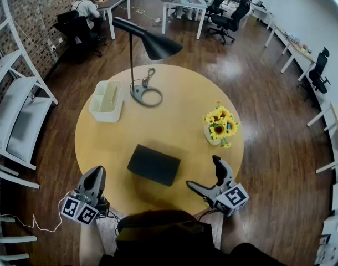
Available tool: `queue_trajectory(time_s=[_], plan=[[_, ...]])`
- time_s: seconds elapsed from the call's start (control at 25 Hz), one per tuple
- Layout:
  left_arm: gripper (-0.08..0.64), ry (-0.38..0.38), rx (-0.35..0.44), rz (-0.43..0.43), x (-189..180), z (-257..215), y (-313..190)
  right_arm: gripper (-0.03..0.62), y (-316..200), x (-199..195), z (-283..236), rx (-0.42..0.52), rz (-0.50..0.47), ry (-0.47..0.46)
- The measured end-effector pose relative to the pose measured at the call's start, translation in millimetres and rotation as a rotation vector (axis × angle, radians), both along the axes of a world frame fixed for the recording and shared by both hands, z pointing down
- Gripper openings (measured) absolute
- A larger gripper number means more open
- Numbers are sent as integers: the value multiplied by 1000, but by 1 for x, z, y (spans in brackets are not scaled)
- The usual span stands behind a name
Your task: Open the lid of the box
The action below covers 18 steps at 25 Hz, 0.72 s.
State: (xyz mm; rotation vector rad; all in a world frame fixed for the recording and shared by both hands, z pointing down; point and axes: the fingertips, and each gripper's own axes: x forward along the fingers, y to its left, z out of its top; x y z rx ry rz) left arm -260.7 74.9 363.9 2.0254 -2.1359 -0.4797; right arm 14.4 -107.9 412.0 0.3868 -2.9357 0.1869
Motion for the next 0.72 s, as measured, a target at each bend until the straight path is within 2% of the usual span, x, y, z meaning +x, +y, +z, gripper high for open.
queue_trajectory(time_s=[0.08,0.32,0.44,0.72], plan=[[8,-2,-9,19,7,2,-5,604,6,-8,20,3,-52,76],[8,-27,-67,85,27,11,-23,606,24,-27,82,-3,-212,265],[8,-64,-110,136,40,17,-38,606,29,-37,105,-20,-260,291],[8,-11,-159,172,52,30,-67,620,29,-58,153,2,-350,299]])
